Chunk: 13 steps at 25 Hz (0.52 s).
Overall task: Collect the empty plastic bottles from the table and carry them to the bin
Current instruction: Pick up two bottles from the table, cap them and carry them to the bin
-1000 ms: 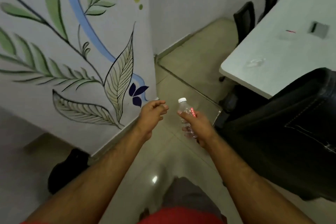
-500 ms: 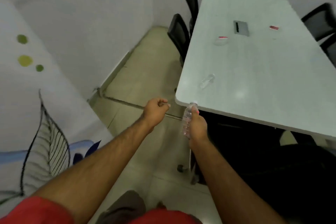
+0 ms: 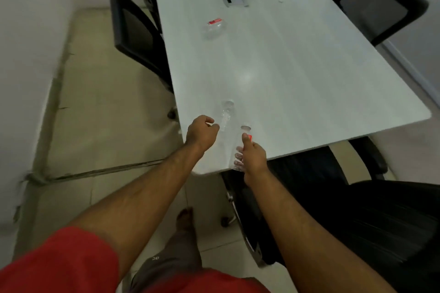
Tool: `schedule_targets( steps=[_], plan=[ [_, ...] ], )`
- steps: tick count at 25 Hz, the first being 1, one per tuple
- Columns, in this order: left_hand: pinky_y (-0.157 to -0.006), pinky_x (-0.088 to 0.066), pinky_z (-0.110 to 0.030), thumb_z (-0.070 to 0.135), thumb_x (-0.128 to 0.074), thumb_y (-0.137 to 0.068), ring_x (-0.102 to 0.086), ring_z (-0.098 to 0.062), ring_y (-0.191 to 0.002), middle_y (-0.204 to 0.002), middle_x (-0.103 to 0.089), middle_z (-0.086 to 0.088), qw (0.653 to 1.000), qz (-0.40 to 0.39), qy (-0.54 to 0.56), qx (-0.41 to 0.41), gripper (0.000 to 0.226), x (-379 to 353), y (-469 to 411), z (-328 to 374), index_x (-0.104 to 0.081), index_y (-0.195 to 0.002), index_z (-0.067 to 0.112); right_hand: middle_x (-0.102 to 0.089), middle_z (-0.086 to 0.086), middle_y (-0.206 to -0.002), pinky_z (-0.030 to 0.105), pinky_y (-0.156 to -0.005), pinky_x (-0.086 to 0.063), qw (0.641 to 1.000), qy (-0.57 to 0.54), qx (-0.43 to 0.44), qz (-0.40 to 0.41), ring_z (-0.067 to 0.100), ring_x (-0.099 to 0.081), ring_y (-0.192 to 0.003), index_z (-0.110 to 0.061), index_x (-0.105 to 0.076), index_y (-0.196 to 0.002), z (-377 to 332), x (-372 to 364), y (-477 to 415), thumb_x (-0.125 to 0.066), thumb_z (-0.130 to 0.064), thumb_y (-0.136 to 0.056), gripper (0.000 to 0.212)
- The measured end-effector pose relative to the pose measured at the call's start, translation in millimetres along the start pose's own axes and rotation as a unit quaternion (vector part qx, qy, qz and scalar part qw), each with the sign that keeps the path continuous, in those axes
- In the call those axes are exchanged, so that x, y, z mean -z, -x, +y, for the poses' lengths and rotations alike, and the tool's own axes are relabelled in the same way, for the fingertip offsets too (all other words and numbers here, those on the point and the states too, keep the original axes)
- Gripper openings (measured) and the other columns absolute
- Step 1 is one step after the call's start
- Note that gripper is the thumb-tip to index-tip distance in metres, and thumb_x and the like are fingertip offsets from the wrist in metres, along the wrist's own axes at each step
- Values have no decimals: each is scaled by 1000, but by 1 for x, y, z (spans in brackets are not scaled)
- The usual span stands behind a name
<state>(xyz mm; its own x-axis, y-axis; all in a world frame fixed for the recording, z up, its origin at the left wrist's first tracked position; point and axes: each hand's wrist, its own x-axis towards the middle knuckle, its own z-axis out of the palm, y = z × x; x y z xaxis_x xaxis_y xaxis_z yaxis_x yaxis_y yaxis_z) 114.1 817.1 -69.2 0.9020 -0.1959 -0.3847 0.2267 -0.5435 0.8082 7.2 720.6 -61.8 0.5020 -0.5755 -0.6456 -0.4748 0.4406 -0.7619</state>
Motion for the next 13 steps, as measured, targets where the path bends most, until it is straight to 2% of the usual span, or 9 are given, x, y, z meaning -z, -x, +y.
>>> schedule_targets(
  steps=[3, 7, 10, 13],
  plan=[
    [-93, -51, -37, 41, -62, -86, -59, -31, -112, -129, -59, -12, 993, -47, -110, -23, 53, -24, -67, 19, -52, -130, 13, -64, 6, -94, 29, -69, -55, 997, 6, -14, 75, 17, -61, -79, -14, -63, -100, -22, -14, -41, -57, -43, -97, 30],
    [-91, -53, -43, 57, -66, -79, -56, -34, -117, -132, -51, -15, 964, -58, -254, -44, 79, -57, -113, 27, -40, -137, 10, -63, 7, -86, 27, -64, -55, 992, 21, -31, 119, 15, -60, -71, -7, -66, -107, -30, -21, -79, -62, -42, -94, 38],
    [-89, -54, -42, 50, -71, -77, -58, -34, -113, -127, -55, -15, 968, -84, -234, -30, 77, -64, -131, 19, -40, -134, 10, -67, 5, -87, 28, -68, -57, 990, 21, -37, 132, 15, -63, -74, -11, -66, -109, -28, -25, -91, -64, -44, -93, 37],
    [-83, -55, -37, 38, -71, -76, -61, -29, -98, -110, -58, -5, 989, -104, -101, 23, 61, -55, -139, 8, -48, -127, 12, -69, 4, -87, 30, -70, -58, 993, 7, -38, 112, 15, -65, -74, -14, -68, -101, -26, -27, -86, -64, -43, -93, 30]
  ],
)
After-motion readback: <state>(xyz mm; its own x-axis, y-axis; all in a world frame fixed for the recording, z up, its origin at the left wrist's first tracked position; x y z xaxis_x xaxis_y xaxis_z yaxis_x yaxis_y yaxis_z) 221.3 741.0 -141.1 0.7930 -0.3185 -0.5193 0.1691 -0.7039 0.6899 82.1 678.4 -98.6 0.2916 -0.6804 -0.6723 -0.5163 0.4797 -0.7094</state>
